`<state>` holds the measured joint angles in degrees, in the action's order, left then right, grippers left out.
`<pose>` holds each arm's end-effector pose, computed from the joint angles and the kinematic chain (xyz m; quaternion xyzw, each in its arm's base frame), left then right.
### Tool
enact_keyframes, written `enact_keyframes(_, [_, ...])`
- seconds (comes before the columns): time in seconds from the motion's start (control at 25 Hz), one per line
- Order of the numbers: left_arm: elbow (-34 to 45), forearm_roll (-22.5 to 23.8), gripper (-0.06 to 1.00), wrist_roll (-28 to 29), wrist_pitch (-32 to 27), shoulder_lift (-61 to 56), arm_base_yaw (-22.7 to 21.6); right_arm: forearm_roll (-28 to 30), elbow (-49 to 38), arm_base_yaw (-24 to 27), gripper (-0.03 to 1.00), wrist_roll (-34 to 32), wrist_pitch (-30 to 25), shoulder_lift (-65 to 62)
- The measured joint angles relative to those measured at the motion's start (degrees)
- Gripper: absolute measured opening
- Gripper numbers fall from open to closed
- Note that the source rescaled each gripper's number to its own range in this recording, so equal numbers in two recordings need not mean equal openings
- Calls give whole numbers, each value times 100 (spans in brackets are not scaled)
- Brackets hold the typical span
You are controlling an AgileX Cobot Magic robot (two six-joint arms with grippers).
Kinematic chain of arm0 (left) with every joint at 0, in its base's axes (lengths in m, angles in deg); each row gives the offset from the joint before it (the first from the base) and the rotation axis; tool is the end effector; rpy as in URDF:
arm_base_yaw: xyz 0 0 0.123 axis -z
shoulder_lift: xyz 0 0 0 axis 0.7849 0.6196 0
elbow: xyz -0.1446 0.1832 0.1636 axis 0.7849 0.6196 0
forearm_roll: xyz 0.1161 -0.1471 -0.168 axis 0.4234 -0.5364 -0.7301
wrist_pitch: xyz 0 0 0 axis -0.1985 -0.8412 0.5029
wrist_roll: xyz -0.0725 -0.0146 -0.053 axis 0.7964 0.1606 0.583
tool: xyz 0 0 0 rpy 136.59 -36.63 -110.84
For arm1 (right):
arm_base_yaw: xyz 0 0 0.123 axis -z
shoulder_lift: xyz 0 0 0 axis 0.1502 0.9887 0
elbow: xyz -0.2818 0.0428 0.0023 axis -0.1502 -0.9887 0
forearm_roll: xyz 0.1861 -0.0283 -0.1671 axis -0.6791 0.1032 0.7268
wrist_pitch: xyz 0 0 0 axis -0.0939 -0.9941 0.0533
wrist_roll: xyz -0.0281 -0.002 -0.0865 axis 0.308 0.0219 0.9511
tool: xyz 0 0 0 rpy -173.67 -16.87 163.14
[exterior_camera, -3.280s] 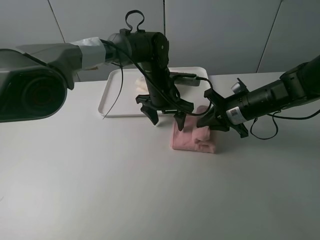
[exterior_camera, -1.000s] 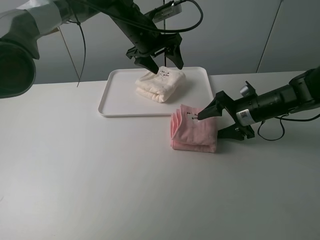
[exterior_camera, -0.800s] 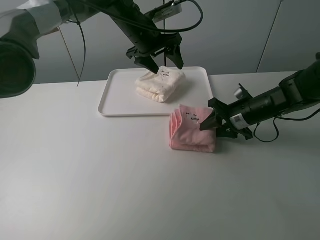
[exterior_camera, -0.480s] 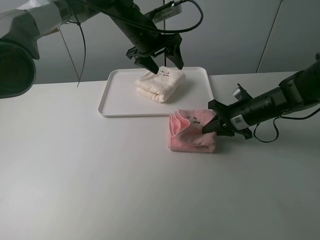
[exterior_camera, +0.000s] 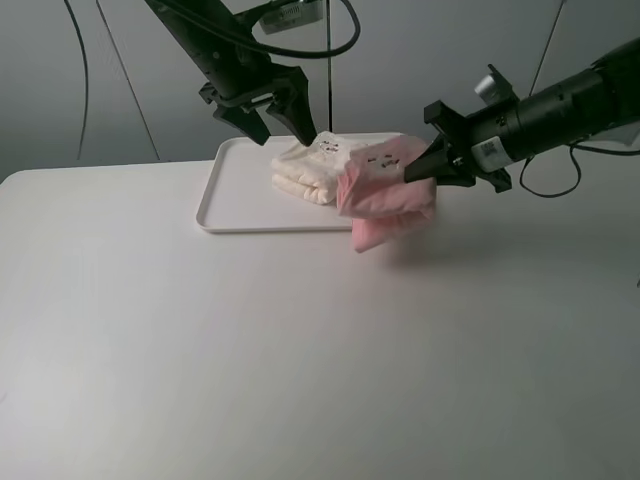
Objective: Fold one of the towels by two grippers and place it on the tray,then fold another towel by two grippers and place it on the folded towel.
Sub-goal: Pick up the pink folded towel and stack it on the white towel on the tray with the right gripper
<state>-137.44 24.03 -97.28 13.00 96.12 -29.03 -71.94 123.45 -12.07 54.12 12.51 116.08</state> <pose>0.4182 -0.2108 0.2552 0.2757 0.9292 -0.2041 0.1376 0.3612 0.0847 0.1781 -0.0056 0.9058 0.3913 0.1622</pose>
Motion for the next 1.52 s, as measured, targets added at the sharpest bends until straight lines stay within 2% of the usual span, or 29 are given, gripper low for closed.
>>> enact_keyframes(0.24, [1931,-187,99,-422,948,-1415,-492,204,1839,-13,8,-858,-636,410])
enact_keyframes(0.44, [3458,-371,99,-856,1701,-2276,-783,190,3665,-332,8,-1536,-872,1170])
enact_keyframes(0.68, [4461,-497,99,-1028,2190,-2610,-794,-259,5369,-794,8,-2108,-931,2286])
enact_keyframes(0.88, [4741,-599,99,-1069,2337,-2610,-794,-646,5615,-850,8,-2231,-745,3180])
enact_keyframes(1.16, [4753,-652,99,-1080,2482,-2610,-794,-629,5624,-850,8,-2290,-573,4018])
enact_keyframes(1.36, [4753,-652,99,-1080,2482,-2610,-794,-274,5606,-850,8,-2290,-334,4205])
enact_keyframes(1.4, [4753,-652,99,-1080,2482,-2610,-794,-203,5606,-850,10,-2290,-319,4205])
enact_keyframes(1.44, [4753,-652,99,-1080,2482,-2610,-794,-180,5606,-850,18,-2290,-319,4205])
enact_keyframes(1.52, [4753,-652,99,-1080,2482,-2610,-794,-180,5606,-850,47,-2254,-350,4205])
